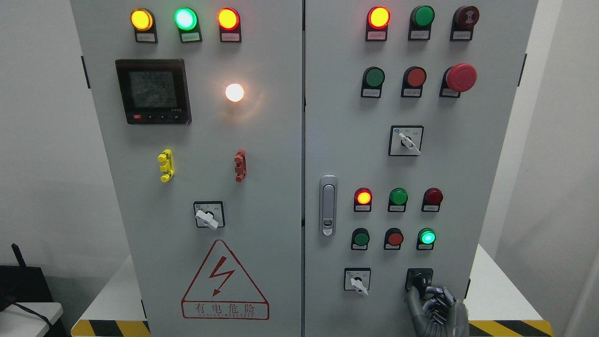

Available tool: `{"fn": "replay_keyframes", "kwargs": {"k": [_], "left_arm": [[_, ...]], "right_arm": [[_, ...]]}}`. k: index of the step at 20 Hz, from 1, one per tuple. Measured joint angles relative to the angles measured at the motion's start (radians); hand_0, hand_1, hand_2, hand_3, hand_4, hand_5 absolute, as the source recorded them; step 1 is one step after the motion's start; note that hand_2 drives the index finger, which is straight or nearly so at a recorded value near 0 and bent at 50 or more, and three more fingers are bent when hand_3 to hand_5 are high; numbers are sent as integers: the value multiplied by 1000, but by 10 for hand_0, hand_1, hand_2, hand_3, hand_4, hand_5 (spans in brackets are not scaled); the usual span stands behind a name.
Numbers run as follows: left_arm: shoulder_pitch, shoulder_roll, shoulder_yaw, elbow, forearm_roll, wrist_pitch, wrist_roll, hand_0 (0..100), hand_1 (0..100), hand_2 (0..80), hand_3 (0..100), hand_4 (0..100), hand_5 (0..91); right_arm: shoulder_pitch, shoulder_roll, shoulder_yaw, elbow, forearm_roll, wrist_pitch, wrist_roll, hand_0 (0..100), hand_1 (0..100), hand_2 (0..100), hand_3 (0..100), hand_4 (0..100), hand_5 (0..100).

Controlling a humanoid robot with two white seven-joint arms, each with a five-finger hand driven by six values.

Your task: Trip black knob to open circuit

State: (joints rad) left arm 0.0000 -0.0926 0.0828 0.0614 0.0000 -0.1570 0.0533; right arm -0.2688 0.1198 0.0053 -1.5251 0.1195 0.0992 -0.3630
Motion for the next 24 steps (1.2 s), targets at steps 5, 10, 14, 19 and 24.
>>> {"fn": "replay_keyframes", "kwargs": {"k": [5,10,14,19,24], "left_arm": [[0,0,0,0,0,0,0,120,389,0,0,0,0],[0,0,0,0,0,0,0,120,389,0,0,0,0],[0,0,0,0,0,0,0,120,389,0,0,0,0],[0,0,0,0,0,0,0,120,389,0,0,0,0],[0,0,0,0,0,0,0,120,389,0,0,0,0]], "right_arm": [[0,-1,-2,0,0,0,0,493,797,550,885,915,989],[0,-1,-3,0,1,0,0,498,811,547,882,911,989],[0,-2,-4,0,1,0,1,502,820,545,879,908,989],[0,-3,-4,0,3,0,1,505,823,544,877,906,989],[1,-3,-5,0,17,-3,1,508,827,542,876,905,989]]}}
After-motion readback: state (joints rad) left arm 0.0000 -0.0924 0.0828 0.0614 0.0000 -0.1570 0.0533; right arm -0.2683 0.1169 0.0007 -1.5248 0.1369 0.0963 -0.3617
